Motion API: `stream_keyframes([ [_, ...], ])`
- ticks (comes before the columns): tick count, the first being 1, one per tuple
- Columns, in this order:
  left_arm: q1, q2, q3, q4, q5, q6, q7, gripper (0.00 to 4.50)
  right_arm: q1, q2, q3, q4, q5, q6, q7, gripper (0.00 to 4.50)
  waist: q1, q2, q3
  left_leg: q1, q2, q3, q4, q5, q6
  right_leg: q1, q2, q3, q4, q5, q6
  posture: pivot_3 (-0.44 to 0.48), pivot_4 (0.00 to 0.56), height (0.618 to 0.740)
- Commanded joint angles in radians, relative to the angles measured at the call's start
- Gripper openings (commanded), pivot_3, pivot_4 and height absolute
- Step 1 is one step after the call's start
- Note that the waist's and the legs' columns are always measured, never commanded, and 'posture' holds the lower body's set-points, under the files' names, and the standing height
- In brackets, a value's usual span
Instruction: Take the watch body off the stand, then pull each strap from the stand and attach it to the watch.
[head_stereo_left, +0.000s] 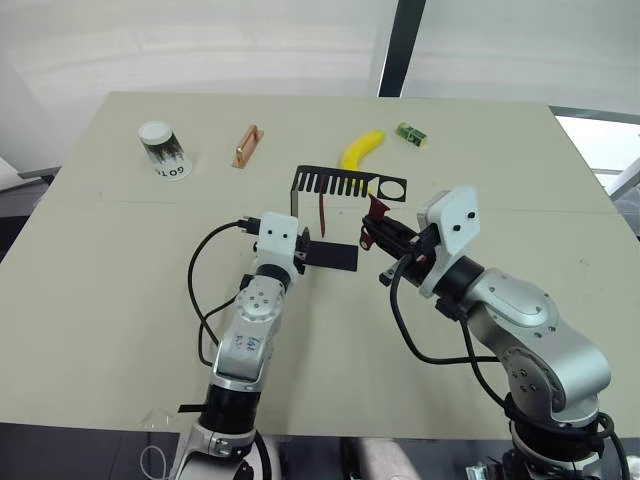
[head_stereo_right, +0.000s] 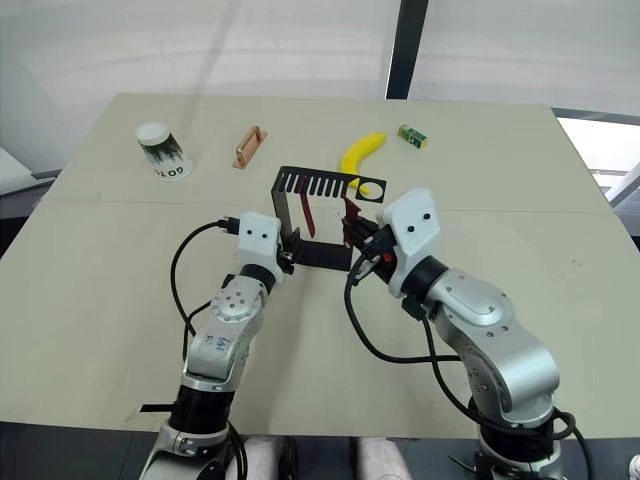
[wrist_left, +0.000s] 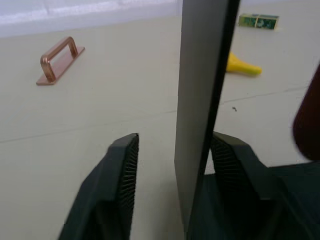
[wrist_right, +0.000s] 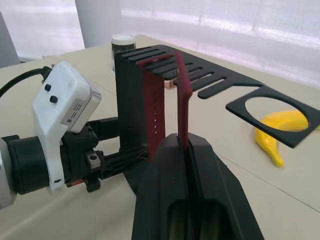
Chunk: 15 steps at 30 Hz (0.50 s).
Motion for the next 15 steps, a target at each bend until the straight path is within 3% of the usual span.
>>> stream_keyframes([
  [1, 0.043, 0.056, 0.019, -0.132, -0.032, 0.044, -0.082, 4.47, 0.009, -0.053, -0.063, -0.006, 0.073, -0.037, 0.090, 0.00, 0.000, 0.000, 0.000, 0.000, 0.000, 0.000, 0.000, 0.000, 0.000, 0.000, 0.000, 0.000, 0.000, 0.000, 0.000, 0.000, 0.150, 0.740],
  [7, 0.135, 0.196, 0.152, -0.298, -0.248, 0.105, -0.330, 4.47, 0.008, -0.143, -0.128, 0.082, 0.215, -0.035, 0.233, 0.00, -0.001, 0.000, 0.000, 0.000, 0.000, 0.000, 0.000, 0.000, 0.000, 0.000, 0.000, 0.000, 0.000, 0.000, 0.000, 0.000, 0.150, 0.740],
  [11, 0.219, 0.360, 0.308, -0.398, -0.432, 0.081, -0.537, 4.47, 0.012, -0.204, -0.152, 0.139, 0.344, -0.019, 0.356, 0.00, -0.003, 0.000, 0.001, 0.000, 0.001, 0.000, -0.001, 0.000, 0.000, 0.000, 0.000, 0.000, -0.001, 0.000, 0.000, 0.000, 0.150, 0.740],
  [15, 0.253, 0.515, 0.530, -0.387, -0.853, 0.290, -0.762, 4.47, -0.044, -0.255, -0.142, 0.229, 0.463, 0.012, 0.483, 0.00, -0.005, 0.000, 0.001, 0.001, 0.000, -0.001, 0.000, 0.000, 0.000, 0.001, 0.000, -0.001, -0.002, 0.000, 0.000, 0.000, 0.150, 0.740],
])
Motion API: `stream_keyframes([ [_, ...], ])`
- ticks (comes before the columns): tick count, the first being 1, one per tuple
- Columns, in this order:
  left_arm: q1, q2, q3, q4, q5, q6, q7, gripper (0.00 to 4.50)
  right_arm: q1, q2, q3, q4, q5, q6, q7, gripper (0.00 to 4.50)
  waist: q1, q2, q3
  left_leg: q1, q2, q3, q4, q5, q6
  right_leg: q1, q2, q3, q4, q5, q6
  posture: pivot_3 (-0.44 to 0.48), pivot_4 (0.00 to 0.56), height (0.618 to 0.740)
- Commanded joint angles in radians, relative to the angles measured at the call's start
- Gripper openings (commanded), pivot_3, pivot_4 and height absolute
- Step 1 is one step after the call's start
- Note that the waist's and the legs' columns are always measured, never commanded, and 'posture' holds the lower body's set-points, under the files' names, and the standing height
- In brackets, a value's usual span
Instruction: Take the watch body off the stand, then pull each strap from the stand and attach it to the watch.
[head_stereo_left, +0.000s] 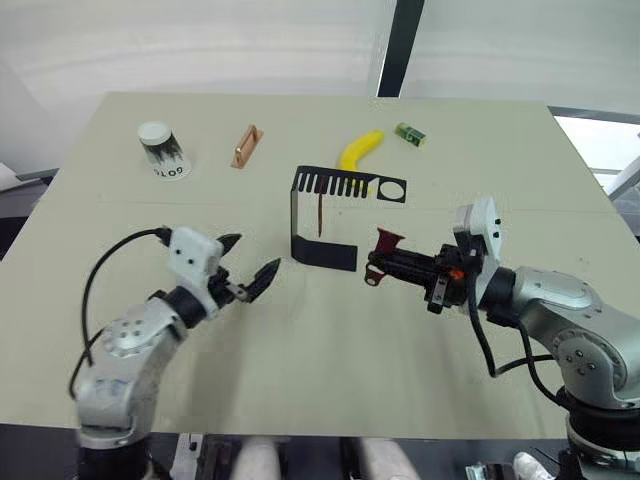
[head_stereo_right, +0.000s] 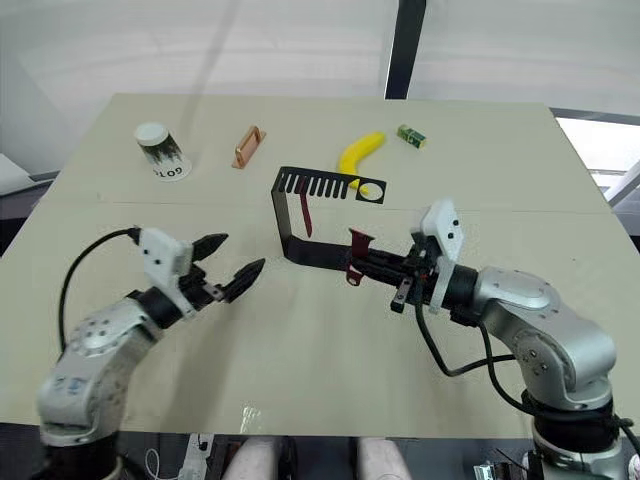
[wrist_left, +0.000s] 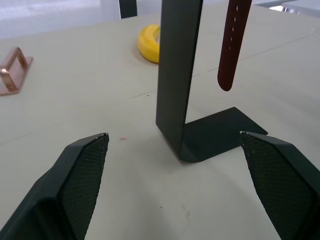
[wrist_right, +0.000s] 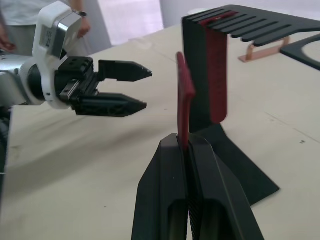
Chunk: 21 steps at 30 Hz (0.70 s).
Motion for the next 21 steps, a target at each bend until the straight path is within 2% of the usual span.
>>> stream_keyframes([
  [1, -0.003, 0.115, 0.147, -0.016, -0.323, 0.135, -0.186, 4.47, -0.073, -0.025, -0.015, 0.064, 0.127, 0.038, 0.100, 0.00, -0.002, -0.001, 0.001, 0.000, 0.000, 0.000, 0.000, 0.000, 0.000, 0.000, 0.000, 0.000, 0.000, 0.000, 0.000, 0.000, 0.150, 0.740],
  [6, -0.112, 0.228, 0.158, 0.085, -0.548, 0.230, -0.276, 4.47, -0.185, 0.003, 0.033, 0.191, 0.178, 0.070, 0.131, 0.00, 0.000, -0.001, 0.001, 0.000, -0.001, -0.002, 0.001, 0.000, 0.001, 0.001, -0.001, -0.001, -0.002, 0.000, 0.000, 0.000, 0.150, 0.740],
  [9, -0.210, 0.199, 0.114, 0.139, -0.623, 0.258, -0.222, 4.47, -0.210, 0.022, 0.065, 0.228, 0.165, 0.060, 0.140, 0.00, 0.003, -0.001, 0.001, 0.000, -0.001, -0.003, 0.001, -0.001, 0.002, 0.001, -0.001, -0.002, -0.002, 0.000, 0.000, 0.000, 0.150, 0.740],
  [11, -0.291, 0.135, 0.089, 0.195, -0.680, 0.272, -0.139, 4.47, -0.220, 0.031, 0.090, 0.236, 0.163, 0.055, 0.154, 0.00, 0.003, -0.001, 0.001, -0.001, -0.001, -0.003, 0.001, -0.001, 0.003, 0.001, -0.001, -0.002, -0.003, 0.000, 0.000, 0.000, 0.150, 0.740],
  [13, -0.323, 0.106, 0.044, 0.204, -0.690, 0.277, -0.126, 3.96, -0.231, 0.047, 0.113, 0.248, 0.156, 0.048, 0.155, 0.00, 0.002, -0.001, 0.001, -0.002, -0.001, -0.003, 0.002, -0.001, 0.003, 0.000, -0.002, -0.002, -0.002, 0.000, 0.000, 0.000, 0.150, 0.740],
  [15, -0.332, 0.089, -0.012, 0.190, -0.671, 0.272, -0.124, 3.26, -0.240, 0.063, 0.136, 0.257, 0.142, 0.036, 0.155, 0.00, -0.009, -0.001, 0.001, -0.003, -0.001, -0.003, 0.002, -0.001, 0.003, -0.001, -0.002, -0.002, 0.000, 0.000, 0.000, 0.000, 0.150, 0.740],
  [21, -0.382, 0.039, -0.095, 0.207, -0.657, 0.240, -0.099, 3.26, -0.259, 0.089, 0.167, 0.278, 0.134, 0.034, 0.165, 0.00, -0.026, -0.001, 0.001, -0.003, 0.000, -0.004, 0.003, -0.001, 0.002, -0.001, -0.001, -0.002, 0.002, 0.000, 0.000, 0.000, 0.150, 0.740],
])
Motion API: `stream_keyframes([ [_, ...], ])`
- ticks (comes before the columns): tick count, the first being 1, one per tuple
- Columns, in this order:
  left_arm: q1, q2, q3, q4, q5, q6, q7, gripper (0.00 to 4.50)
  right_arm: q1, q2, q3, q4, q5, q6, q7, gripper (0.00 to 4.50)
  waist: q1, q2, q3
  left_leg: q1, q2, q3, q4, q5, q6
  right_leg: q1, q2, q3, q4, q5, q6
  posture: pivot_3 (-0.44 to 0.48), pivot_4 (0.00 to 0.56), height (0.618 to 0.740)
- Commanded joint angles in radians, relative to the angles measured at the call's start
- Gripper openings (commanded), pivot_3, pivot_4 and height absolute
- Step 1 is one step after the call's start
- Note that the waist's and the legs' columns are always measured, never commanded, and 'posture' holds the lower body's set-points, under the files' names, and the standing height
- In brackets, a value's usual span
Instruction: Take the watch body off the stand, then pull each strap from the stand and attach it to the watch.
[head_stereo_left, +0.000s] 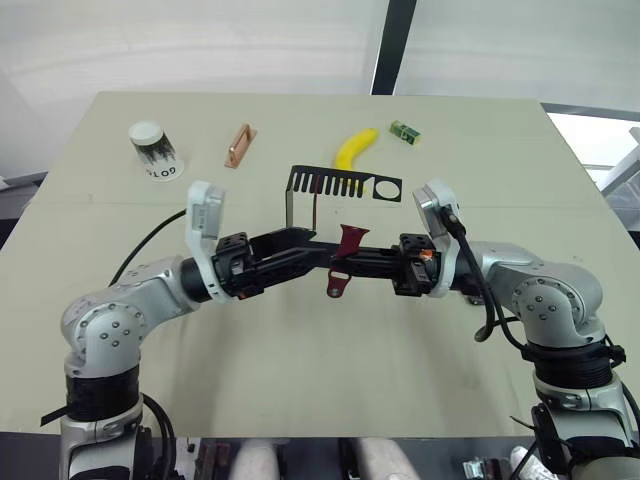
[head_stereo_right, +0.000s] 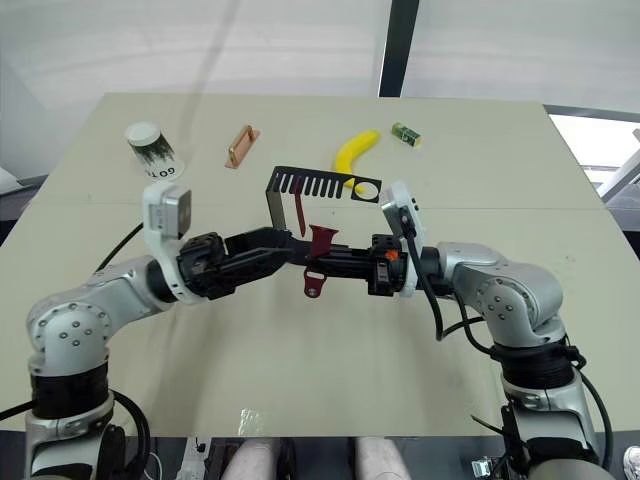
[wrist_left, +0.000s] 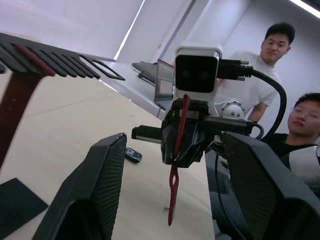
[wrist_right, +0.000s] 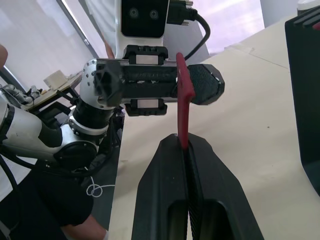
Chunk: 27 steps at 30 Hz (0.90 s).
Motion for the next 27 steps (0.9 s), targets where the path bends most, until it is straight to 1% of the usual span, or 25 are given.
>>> stream_keyframes([
  [1, -0.035, -0.012, -0.016, -0.004, -0.005, -0.035, 0.000, 3.26, -0.022, 0.009, 0.005, -0.010, 0.003, -0.017, 0.031, 0.00, -0.001, 0.000, 0.000, 0.000, 0.000, 0.000, 0.000, 0.000, 0.000, 0.000, 0.000, 0.000, 0.000, 0.000, 0.000, 0.000, 0.150, 0.740],
  [7, -0.029, -0.024, -0.050, -0.013, -0.004, -0.057, -0.012, 3.26, -0.031, 0.014, -0.001, -0.002, 0.029, 0.005, 0.034, 0.00, 0.001, 0.000, 0.000, 0.000, 0.000, 0.000, 0.000, 0.000, 0.000, 0.000, 0.000, 0.000, 0.000, 0.000, 0.000, 0.000, 0.150, 0.740],
  [10, -0.026, -0.041, -0.057, -0.018, -0.008, -0.071, -0.003, 3.26, -0.032, 0.014, -0.011, -0.003, 0.056, 0.026, 0.034, 0.00, 0.002, 0.000, 0.000, 0.000, 0.000, 0.000, 0.000, 0.000, 0.000, 0.000, 0.000, 0.000, 0.000, 0.000, 0.000, 0.000, 0.150, 0.740],
  [20, -0.005, -0.045, -0.073, -0.023, -0.015, -0.082, -0.001, 3.26, -0.050, 0.018, -0.011, 0.000, 0.081, 0.049, 0.027, 0.00, 0.001, 0.000, 0.000, 0.000, 0.000, -0.001, 0.000, 0.000, 0.000, 0.000, 0.000, 0.000, -0.001, 0.000, 0.000, 0.000, 0.150, 0.740],
  [22, -0.004, -0.046, -0.073, -0.021, -0.016, -0.083, 0.000, 2.70, -0.054, 0.021, -0.008, 0.004, 0.080, 0.051, 0.026, 0.00, 0.001, 0.000, 0.000, 0.000, 0.000, -0.001, 0.000, 0.000, 0.000, 0.000, 0.000, 0.000, -0.002, 0.000, 0.000, 0.000, 0.150, 0.740],
  [23, -0.004, -0.046, -0.074, -0.021, -0.016, -0.083, -0.001, 2.36, -0.056, 0.021, -0.007, 0.005, 0.080, 0.051, 0.026, 0.00, 0.001, 0.000, 0.000, 0.000, 0.000, -0.001, 0.000, 0.000, 0.000, 0.000, 0.000, 0.000, -0.002, 0.000, 0.000, 0.000, 0.150, 0.740],
  [24, -0.004, -0.045, -0.075, -0.021, -0.015, -0.083, -0.001, 1.92, -0.058, 0.022, -0.007, 0.005, 0.080, 0.053, 0.026, 0.00, 0.002, 0.000, 0.000, 0.000, 0.000, -0.001, 0.000, 0.000, 0.000, 0.000, 0.000, 0.000, -0.002, 0.000, 0.000, 0.000, 0.150, 0.740],
  [27, -0.005, -0.047, -0.077, -0.020, -0.023, -0.076, 0.003, 1.92, -0.063, 0.019, -0.002, 0.005, 0.076, 0.051, 0.032, 0.00, 0.002, 0.000, 0.000, 0.000, 0.000, -0.001, 0.000, 0.000, 0.000, 0.000, 0.000, 0.000, -0.001, 0.000, 0.000, 0.000, 0.150, 0.740],
])
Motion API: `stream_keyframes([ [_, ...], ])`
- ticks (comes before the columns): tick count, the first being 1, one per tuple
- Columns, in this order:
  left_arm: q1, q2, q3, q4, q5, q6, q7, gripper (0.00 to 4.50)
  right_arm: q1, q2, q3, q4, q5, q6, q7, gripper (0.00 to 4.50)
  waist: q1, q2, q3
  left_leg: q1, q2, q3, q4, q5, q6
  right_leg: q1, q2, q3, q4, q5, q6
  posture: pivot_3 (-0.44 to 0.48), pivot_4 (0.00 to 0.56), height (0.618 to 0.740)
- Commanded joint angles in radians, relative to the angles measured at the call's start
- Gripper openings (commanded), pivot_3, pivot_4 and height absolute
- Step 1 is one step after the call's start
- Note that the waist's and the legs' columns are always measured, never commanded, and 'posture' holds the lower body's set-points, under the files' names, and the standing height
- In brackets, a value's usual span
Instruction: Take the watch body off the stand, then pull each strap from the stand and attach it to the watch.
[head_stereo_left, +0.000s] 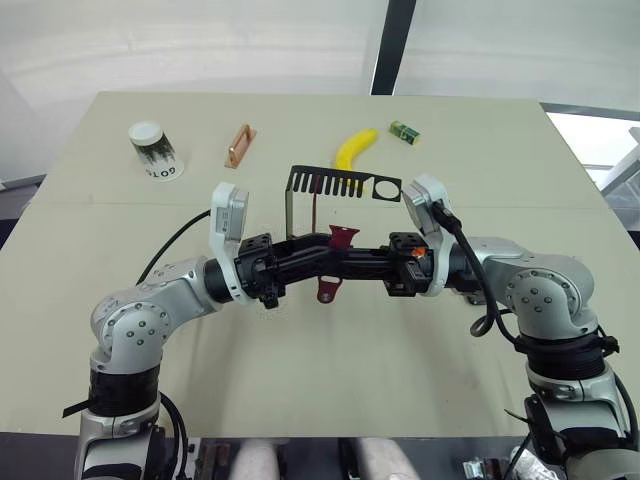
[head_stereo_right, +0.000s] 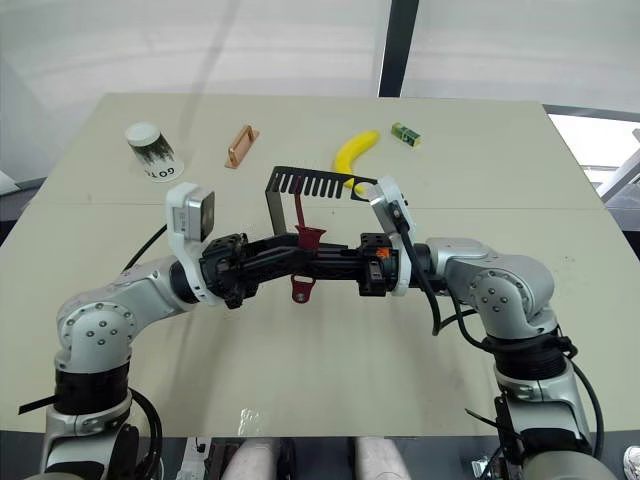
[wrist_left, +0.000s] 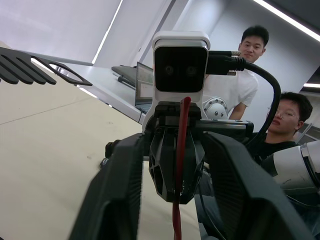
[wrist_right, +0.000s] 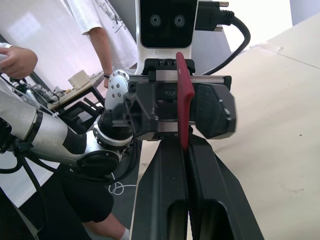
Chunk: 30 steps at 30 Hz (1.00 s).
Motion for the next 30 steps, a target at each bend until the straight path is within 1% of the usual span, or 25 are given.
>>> stream_keyframes([
  [1, -0.002, -0.013, -0.001, -0.020, -0.036, -0.005, 0.013, 1.92, -0.017, -0.001, -0.011, -0.013, 0.017, -0.001, 0.027, 0.00, 0.000, 0.000, 0.000, 0.000, 0.000, 0.000, 0.000, 0.000, 0.000, 0.000, 0.000, 0.000, 0.000, 0.000, 0.000, 0.000, 0.150, 0.740],
  [8, -0.011, -0.029, 0.001, -0.015, -0.068, -0.001, 0.031, 1.92, -0.014, -0.010, -0.002, -0.018, 0.004, -0.009, 0.042, 0.00, -0.001, 0.000, 0.000, 0.000, 0.000, 0.000, 0.000, 0.000, 0.000, 0.000, 0.000, 0.000, 0.000, 0.000, 0.000, 0.000, 0.150, 0.740],
  [30, -0.022, -0.030, -0.016, -0.001, -0.054, -0.021, 0.021, 1.92, -0.004, -0.009, 0.003, -0.025, 0.002, -0.010, 0.052, 0.00, 0.000, 0.000, 0.000, 0.000, 0.000, 0.000, 0.000, 0.000, 0.000, 0.000, 0.000, 0.000, -0.001, 0.000, 0.000, 0.000, 0.150, 0.740],
])
